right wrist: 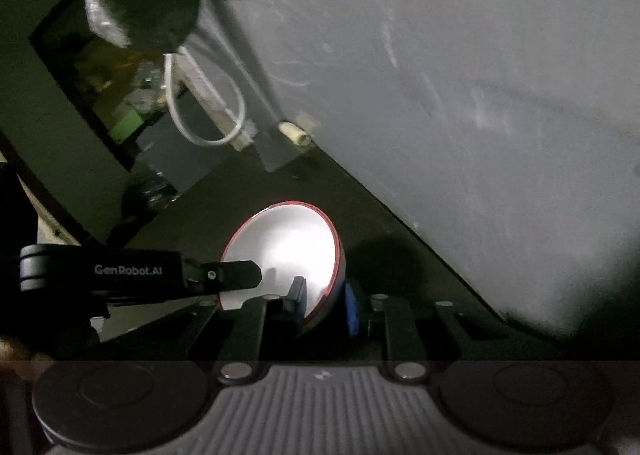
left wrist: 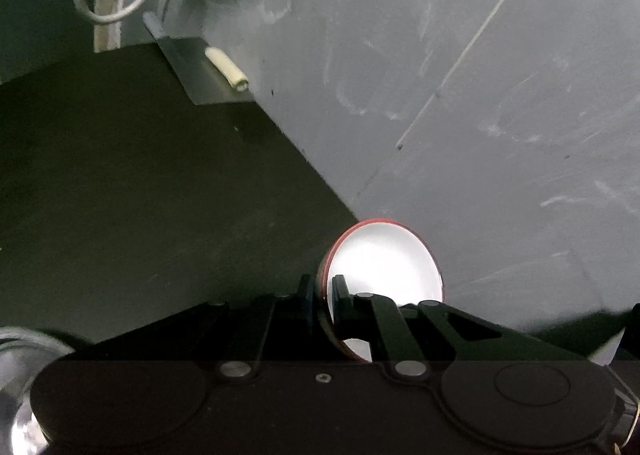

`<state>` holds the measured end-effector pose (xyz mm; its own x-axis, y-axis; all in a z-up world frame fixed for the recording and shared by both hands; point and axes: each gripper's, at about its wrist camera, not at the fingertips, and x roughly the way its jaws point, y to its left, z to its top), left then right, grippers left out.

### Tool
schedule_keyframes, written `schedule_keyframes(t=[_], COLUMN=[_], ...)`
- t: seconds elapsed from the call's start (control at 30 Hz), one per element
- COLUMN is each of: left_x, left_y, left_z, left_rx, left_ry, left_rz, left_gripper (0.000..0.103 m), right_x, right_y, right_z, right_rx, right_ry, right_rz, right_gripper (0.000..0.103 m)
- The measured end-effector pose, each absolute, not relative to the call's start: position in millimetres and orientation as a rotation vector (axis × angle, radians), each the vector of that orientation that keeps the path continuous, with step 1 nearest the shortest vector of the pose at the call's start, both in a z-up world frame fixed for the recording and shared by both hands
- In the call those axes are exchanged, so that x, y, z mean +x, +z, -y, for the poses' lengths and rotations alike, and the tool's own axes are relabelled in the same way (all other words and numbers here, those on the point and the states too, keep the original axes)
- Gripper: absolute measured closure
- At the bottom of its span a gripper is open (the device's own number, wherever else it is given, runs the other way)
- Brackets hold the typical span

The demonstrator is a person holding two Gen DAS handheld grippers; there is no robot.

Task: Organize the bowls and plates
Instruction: 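Lift the second bowl with the left tool and carry it over the saucepan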

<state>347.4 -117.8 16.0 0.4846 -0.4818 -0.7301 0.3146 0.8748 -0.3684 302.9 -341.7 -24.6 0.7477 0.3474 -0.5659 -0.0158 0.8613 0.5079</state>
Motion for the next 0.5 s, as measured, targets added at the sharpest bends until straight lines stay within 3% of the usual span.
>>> schedule_keyframes(t=[0.5], left_x=[289], left_y=[63], left_z=[75], left_rx=[-0.333], left_ry=[-0.459], left_rz=[-0.807], left_gripper=[0.094], right_x=[270], right_y=[38], right_z=[326], right_rx=[0.379], right_ry=[0.386], right_rz=[-0.631], right_gripper=[0.080])
